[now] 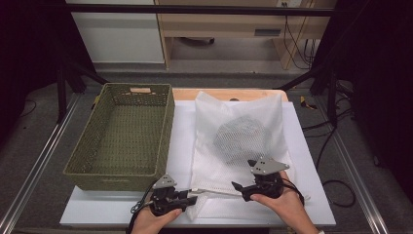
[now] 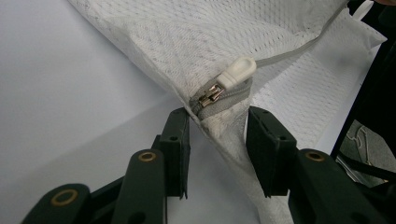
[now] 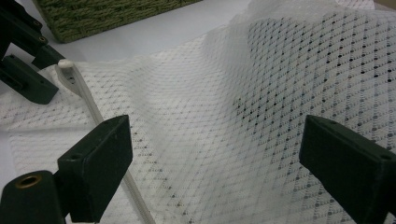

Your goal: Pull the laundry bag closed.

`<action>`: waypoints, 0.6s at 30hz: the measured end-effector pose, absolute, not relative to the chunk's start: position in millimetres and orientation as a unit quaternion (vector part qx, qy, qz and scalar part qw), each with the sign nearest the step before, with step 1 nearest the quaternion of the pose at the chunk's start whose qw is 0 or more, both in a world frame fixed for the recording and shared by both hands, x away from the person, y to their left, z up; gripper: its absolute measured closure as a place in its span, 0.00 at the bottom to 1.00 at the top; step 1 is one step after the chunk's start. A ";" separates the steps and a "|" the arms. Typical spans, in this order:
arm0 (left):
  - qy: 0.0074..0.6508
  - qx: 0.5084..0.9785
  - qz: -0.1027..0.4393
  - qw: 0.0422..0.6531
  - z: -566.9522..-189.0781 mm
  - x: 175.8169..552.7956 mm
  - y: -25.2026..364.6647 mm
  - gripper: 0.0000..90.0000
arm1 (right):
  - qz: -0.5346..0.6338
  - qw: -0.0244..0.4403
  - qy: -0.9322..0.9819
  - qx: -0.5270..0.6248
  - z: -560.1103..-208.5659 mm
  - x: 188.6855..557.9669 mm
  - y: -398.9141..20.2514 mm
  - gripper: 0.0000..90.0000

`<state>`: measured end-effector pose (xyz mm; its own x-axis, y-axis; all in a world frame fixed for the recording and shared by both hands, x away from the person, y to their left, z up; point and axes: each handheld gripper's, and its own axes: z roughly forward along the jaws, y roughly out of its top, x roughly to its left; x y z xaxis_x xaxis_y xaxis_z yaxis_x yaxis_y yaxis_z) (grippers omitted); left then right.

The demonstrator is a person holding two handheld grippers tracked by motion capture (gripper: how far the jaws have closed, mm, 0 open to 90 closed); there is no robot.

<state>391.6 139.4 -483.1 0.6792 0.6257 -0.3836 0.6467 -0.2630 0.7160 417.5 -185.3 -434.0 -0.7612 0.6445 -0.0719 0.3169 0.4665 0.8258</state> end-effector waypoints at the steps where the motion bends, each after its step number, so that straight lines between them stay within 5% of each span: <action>1: 0.401 0.793 -0.014 0.459 -483.4 391.6 139.8 0.66 | 0.429 0.191 0.835 0.288 -434.0 417.4 -185.3 0.11; 10: 0.402 0.787 -0.024 0.468 -483.8 392.0 143.1 0.66 | 0.428 0.190 0.835 0.288 -434.2 417.5 -185.8 0.11; 18: 0.402 0.780 -0.010 0.479 -481.6 391.8 142.9 0.87 | 0.427 0.188 0.837 0.285 -434.1 416.6 -183.2 0.12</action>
